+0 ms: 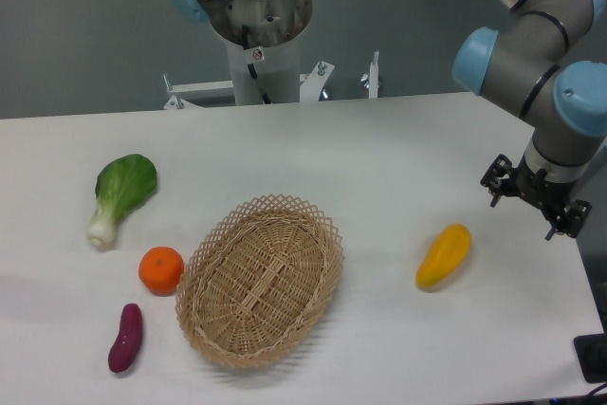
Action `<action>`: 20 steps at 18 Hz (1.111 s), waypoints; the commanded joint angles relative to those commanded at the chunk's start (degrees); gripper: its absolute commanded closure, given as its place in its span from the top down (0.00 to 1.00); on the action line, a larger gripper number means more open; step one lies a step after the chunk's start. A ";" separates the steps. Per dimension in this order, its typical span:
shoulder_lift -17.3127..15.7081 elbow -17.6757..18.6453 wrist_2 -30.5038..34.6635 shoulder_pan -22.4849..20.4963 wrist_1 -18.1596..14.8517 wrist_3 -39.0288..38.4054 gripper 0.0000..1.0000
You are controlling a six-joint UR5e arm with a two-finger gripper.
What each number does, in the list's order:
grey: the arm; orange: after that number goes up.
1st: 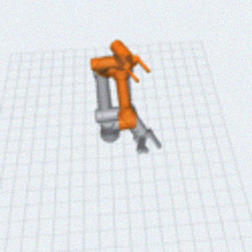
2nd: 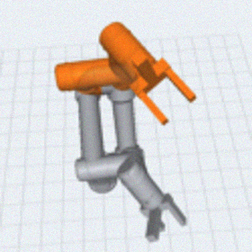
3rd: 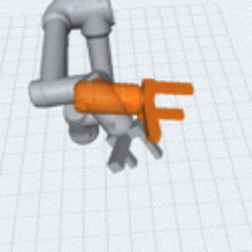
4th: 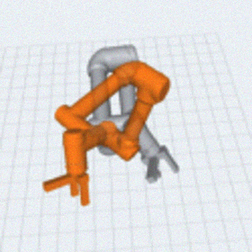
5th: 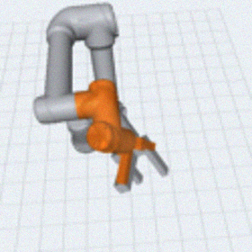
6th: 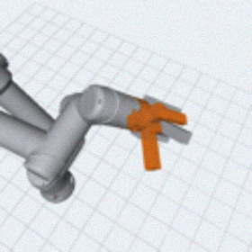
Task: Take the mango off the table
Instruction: 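Move the gripper over the yellow mango and lower onto it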
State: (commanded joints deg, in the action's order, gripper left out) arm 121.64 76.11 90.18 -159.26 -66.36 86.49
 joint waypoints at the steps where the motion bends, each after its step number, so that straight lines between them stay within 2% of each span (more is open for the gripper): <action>1: 0.00 0.00 0.00 0.00 0.00 0.00 1.00; 10: -0.44 0.44 0.09 0.70 0.00 -0.53 1.00; 18: -3.16 6.14 0.00 3.77 0.09 -4.13 1.00; 20: -3.25 8.25 -0.26 3.95 1.83 -4.13 1.00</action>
State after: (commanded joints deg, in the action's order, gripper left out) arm 118.39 84.37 89.91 -155.30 -64.52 82.35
